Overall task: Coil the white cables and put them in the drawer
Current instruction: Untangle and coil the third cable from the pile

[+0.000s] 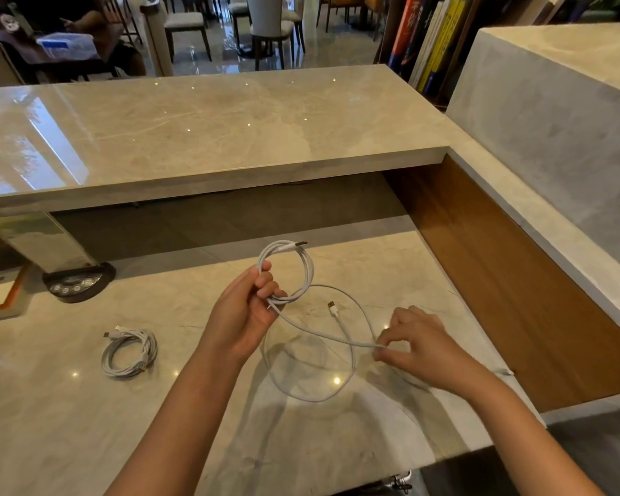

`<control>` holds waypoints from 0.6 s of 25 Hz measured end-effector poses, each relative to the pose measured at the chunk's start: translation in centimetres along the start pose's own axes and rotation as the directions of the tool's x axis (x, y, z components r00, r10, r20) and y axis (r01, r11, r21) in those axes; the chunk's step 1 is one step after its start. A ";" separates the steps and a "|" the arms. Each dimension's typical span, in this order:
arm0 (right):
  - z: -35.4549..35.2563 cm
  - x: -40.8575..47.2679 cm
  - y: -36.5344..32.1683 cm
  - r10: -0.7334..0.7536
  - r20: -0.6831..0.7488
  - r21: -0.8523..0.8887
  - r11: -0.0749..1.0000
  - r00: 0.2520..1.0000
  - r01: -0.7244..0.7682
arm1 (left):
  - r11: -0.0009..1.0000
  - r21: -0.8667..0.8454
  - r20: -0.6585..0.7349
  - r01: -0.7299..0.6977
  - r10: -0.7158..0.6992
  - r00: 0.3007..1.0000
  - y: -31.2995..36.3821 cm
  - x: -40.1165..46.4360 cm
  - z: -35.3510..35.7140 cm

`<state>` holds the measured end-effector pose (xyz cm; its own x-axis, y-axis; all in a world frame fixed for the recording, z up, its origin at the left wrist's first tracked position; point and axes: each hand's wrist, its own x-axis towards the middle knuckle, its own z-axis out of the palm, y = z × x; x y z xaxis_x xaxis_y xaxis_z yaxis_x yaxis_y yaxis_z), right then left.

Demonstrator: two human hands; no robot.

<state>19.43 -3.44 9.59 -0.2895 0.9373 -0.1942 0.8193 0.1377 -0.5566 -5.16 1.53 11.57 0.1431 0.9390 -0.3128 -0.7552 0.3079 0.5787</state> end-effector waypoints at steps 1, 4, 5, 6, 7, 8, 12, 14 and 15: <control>-0.6 0.1 0.3 0.070 0.007 -0.009 0.998 0.998 -0.070 | 1.000 0.019 0.019 0.009 -0.009 1.000 -0.1 -0.1 0.1; -2.0 0.5 0.4 0.299 -0.036 0.372 0.890 0.953 -0.265 | 0.993 0.117 0.065 0.011 -0.019 0.998 -0.5 -0.5 0.2; -2.0 0.8 0.1 0.365 -0.017 0.559 0.776 0.931 -0.294 | 0.986 0.166 0.078 0.009 -0.023 0.997 -0.6 -0.7 0.2; -2.0 1.1 -0.1 0.418 0.000 0.716 0.634 0.908 -0.292 | 0.977 0.215 0.094 0.015 -0.036 0.995 -0.7 -0.8 0.2; -2.0 1.5 -0.2 0.462 -0.030 0.811 0.529 0.886 -0.248 | 0.966 0.257 0.109 0.030 -0.060 0.992 -0.9 -1.0 0.2; -2.3 2.0 -0.5 0.507 -0.087 0.866 0.463 0.858 -0.186 | 0.956 0.287 0.123 0.056 -0.095 0.988 -1.2 -1.2 0.2; -3.1 3.7 -2.1 0.550 -0.180 0.949 0.316 0.815 -0.005 | 0.933 0.319 0.140 0.169 -0.222 0.965 -2.8 -1.6 0.3; -3.2 4.2 -3.1 0.464 -0.178 0.905 0.424 0.867 -0.041 | 0.915 0.357 0.137 0.189 -0.252 0.958 -3.1 -1.5 0.4; -3.3 4.3 -3.3 0.396 -0.179 0.847 0.528 0.901 -0.064 | 0.901 0.389 0.138 0.193 -0.264 0.954 -3.1 -1.5 0.4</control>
<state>17.13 1.19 13.19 0.1523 0.9559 -0.2511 0.0324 -0.2587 -0.9654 -2.80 -0.79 10.57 0.4247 0.8360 -0.3476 -0.4034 0.5184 0.7540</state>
